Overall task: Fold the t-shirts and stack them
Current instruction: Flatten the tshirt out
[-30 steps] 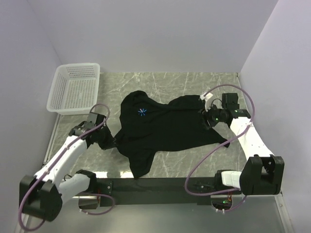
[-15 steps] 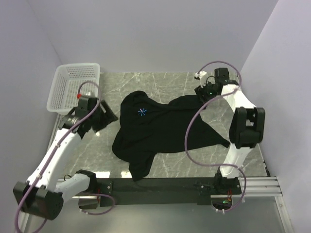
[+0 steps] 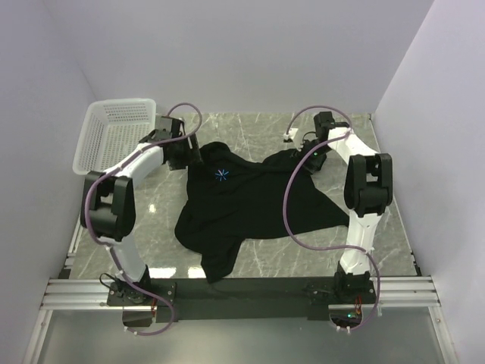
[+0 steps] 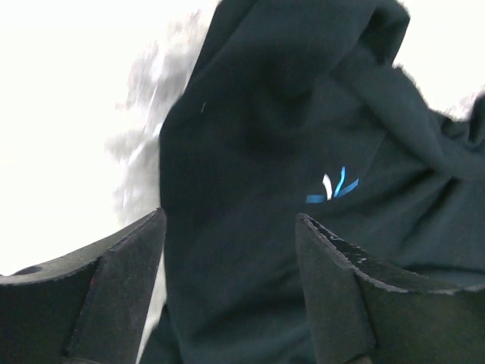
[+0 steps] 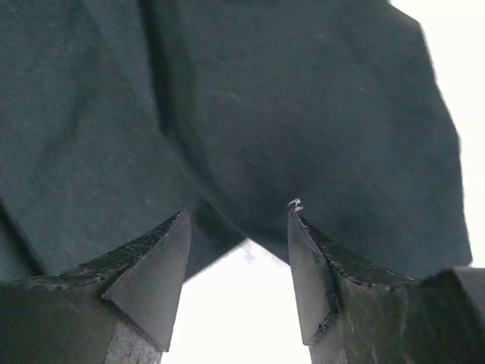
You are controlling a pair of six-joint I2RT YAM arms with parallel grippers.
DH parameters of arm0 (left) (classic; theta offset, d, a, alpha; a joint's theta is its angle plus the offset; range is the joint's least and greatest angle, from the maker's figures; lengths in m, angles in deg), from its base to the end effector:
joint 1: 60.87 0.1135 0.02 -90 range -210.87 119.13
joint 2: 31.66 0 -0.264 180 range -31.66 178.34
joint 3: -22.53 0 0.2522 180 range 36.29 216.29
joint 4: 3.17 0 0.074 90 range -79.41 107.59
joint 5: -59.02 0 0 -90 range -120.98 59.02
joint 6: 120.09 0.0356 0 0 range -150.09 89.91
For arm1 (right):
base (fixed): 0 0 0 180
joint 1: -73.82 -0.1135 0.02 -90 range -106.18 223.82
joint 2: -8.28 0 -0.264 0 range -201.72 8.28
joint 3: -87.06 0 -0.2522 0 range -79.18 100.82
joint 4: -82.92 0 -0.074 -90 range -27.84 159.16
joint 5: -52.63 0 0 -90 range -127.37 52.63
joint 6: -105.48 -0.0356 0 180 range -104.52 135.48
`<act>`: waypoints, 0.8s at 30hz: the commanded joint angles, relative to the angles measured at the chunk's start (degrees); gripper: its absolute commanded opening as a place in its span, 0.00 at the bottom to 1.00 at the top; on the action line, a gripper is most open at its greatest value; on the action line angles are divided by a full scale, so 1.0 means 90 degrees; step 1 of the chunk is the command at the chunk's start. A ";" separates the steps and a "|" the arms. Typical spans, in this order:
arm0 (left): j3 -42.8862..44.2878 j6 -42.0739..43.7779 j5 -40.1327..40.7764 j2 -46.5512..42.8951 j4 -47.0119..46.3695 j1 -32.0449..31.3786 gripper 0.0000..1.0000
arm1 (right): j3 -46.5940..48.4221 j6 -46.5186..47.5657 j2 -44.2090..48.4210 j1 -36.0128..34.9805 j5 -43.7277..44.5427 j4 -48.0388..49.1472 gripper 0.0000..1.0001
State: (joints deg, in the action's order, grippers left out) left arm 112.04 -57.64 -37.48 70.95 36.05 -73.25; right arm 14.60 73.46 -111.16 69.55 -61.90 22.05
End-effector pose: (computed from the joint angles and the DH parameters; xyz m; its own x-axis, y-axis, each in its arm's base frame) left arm 0.3802 -0.0876 0.2274 -0.8152 -0.2916 -0.5005 -0.1088 0.9258 -0.3622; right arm 0.4258 0.0466 0.1898 -0.3436 -0.7991 -0.4933 -0.9085 0.4159 -0.0409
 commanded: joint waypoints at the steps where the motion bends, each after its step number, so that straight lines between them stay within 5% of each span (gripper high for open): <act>1: 0.0528 0.0298 -0.0254 0.0345 -0.0426 0.0067 0.72 | 0.0264 0.0179 -0.0137 -0.0140 0.0079 -0.0098 0.60; 13: 0.1544 0.0346 0.0047 0.1440 -0.0533 0.0145 0.66 | 0.0284 -0.0104 -0.0157 -0.0199 -0.0018 0.0078 0.46; 24: 0.1994 0.0942 -0.0107 0.1919 -0.0640 0.0155 0.66 | 0.0381 -0.0231 -0.0274 -0.0209 -0.0184 -0.0009 0.18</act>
State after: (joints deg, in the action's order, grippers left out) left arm 127.88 -52.05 -36.96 86.95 31.30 -72.05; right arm 15.06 71.95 -113.48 67.80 -62.29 22.27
